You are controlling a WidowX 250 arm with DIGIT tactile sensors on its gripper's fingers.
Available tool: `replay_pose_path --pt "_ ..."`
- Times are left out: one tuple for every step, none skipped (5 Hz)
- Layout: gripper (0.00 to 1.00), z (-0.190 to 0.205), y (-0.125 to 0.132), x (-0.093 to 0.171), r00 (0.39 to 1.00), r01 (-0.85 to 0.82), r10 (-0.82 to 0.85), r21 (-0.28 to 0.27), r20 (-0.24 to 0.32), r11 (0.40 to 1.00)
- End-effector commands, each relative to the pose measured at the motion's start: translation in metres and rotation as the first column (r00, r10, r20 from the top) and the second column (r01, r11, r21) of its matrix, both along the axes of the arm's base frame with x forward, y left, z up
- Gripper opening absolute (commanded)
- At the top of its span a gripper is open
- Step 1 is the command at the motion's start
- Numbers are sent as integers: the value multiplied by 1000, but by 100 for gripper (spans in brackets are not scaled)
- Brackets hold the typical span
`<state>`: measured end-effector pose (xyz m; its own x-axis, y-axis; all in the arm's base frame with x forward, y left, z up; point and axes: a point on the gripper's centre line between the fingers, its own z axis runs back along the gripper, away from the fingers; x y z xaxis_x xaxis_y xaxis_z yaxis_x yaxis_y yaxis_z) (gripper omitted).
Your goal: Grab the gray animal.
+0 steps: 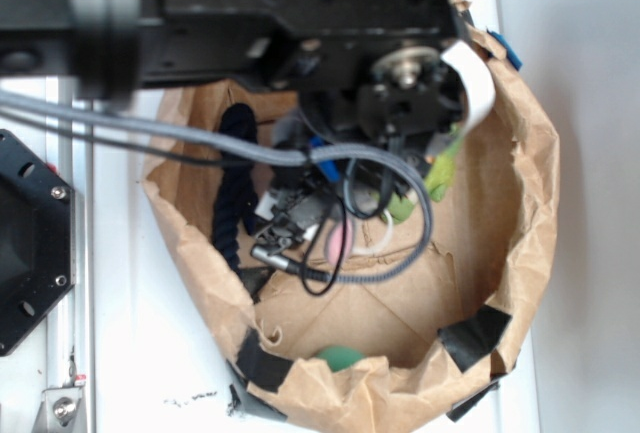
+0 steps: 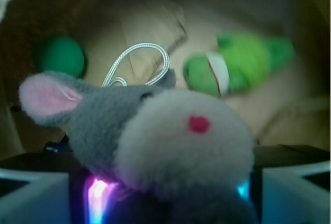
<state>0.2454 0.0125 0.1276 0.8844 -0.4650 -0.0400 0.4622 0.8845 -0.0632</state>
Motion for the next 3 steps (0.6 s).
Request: replay_pose_path --pt "0 31 -18 0 973 -167 150 87 174 982" --pt "0 30 -18 0 970 -173 155 79 188 982" --pt "0 28 -18 0 969 -177 159 80 191 981"
